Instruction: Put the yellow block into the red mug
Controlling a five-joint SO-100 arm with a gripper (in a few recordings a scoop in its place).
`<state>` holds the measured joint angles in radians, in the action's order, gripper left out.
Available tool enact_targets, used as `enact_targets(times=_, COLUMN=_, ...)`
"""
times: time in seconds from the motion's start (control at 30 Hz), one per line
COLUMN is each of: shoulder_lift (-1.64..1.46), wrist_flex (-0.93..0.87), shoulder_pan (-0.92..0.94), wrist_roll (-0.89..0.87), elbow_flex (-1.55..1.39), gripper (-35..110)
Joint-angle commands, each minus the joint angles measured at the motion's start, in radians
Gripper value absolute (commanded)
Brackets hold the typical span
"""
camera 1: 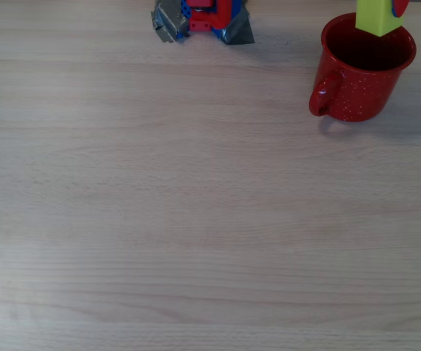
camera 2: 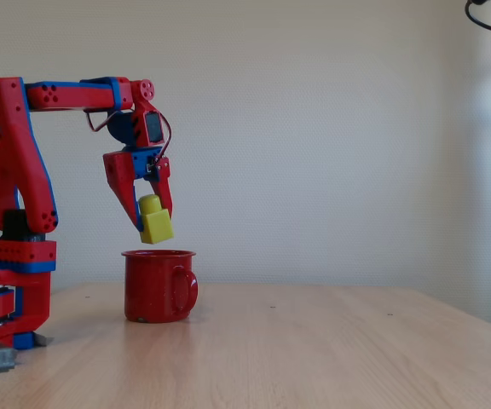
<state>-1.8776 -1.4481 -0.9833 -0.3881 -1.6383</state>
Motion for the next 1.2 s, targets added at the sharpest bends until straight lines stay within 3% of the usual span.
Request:
enact_targets(times=0.0, shoulder_lift=-0.026, wrist_flex=0.020, shoulder_pan=0.003, wrist_roll=-0.002, elbow_flex=0.002, gripper=0)
enact_targets(times=0.33, shoulder_lift=-0.026, wrist_flex=0.043, shoulder_pan=0.032, wrist_roll=0.023, elbow_flex=-0.051, gripper=0)
enact_targets(times=0.43, shoulder_lift=-0.026, wrist_flex=0.040, shoulder_pan=0.035, wrist_roll=0.023, elbow_flex=-0.058, gripper=13)
enact_targets(times=0.87, shoulder_lift=-0.029, wrist_flex=0.028, shoulder_pan=0.034, wrist_roll=0.038, elbow_flex=-0.063, gripper=31)
enact_targets(times=1.17, shoulder_lift=-0.044, wrist_flex=0.028, shoulder_pan=0.049, wrist_roll=0.055, elbow_flex=-0.066, gripper=34)
